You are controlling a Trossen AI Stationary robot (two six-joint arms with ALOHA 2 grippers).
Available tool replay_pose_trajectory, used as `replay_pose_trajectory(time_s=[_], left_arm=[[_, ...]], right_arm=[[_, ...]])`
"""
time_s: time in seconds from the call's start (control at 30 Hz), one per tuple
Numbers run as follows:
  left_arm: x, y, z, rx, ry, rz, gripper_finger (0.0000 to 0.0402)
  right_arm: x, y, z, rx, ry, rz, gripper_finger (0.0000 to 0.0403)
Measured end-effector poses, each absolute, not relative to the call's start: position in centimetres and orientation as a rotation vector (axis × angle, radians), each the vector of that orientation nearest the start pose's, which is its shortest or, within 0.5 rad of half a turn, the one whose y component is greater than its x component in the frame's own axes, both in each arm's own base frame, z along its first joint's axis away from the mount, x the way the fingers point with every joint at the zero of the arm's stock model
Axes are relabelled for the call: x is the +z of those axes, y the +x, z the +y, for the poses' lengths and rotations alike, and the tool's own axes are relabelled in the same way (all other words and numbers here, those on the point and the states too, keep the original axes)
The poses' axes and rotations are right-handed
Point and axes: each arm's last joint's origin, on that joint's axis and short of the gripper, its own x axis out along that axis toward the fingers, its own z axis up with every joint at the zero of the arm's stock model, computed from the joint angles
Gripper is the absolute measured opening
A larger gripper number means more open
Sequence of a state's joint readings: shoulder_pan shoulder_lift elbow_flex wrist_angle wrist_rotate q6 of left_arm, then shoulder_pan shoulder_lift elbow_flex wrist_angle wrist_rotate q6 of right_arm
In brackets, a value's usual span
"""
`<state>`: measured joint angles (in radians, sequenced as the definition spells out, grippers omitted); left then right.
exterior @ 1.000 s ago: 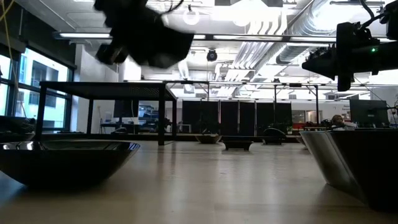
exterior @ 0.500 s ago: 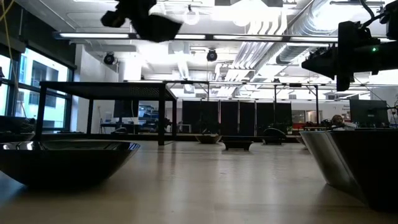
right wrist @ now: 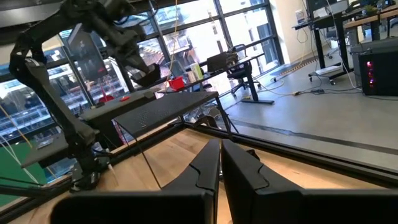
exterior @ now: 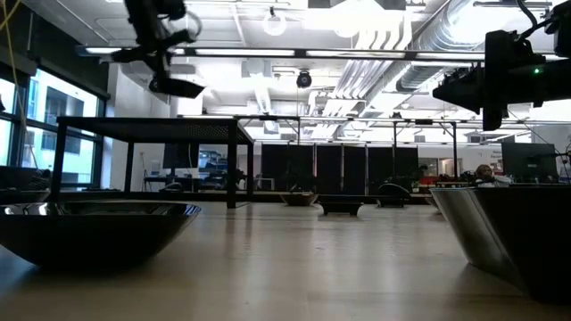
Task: Pick & Place Mini shaped plates
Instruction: Put the black distorted square plate on the shelf
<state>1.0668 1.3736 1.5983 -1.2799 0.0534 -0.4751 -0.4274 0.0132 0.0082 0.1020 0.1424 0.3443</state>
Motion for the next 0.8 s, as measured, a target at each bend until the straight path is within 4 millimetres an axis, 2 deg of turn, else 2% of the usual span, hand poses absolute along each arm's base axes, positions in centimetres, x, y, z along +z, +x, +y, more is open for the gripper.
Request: replay_pose_trajectory(time_s=[0.07, 0.13, 0.3, 0.43, 0.67, 0.8], left_arm=[[39.0, 10.3, 22.0, 1.181, -1.044, 0.683, 0.0001], [39.1, 9.6, 22.7, 1.172, -1.095, 0.603, 0.0001], [39.3, 9.8, 23.1, 1.195, -1.197, 0.494, 0.0001], [38.9, 9.8, 23.6, 1.3, -1.285, 0.439, 0.0001], [37.9, 12.8, 23.8, 1.339, -1.309, 0.444, 0.0001], [36.5, 14.6, 24.6, 1.377, -1.322, 0.476, 0.0001]], right_arm=[[17.5, 8.7, -4.4, -0.547, 0.321, -0.195, 0.0012], [17.5, 8.7, -4.4, -0.547, 0.321, -0.195, 0.0012], [17.6, 8.7, -4.4, -0.553, 0.318, -0.202, 0.0012], [17.6, 8.7, -4.4, -0.553, 0.317, -0.201, 0.0012], [17.6, 8.7, -4.4, -0.553, 0.316, -0.201, 0.0012], [17.6, 8.7, -4.4, -0.554, 0.311, -0.2, 0.0012]])
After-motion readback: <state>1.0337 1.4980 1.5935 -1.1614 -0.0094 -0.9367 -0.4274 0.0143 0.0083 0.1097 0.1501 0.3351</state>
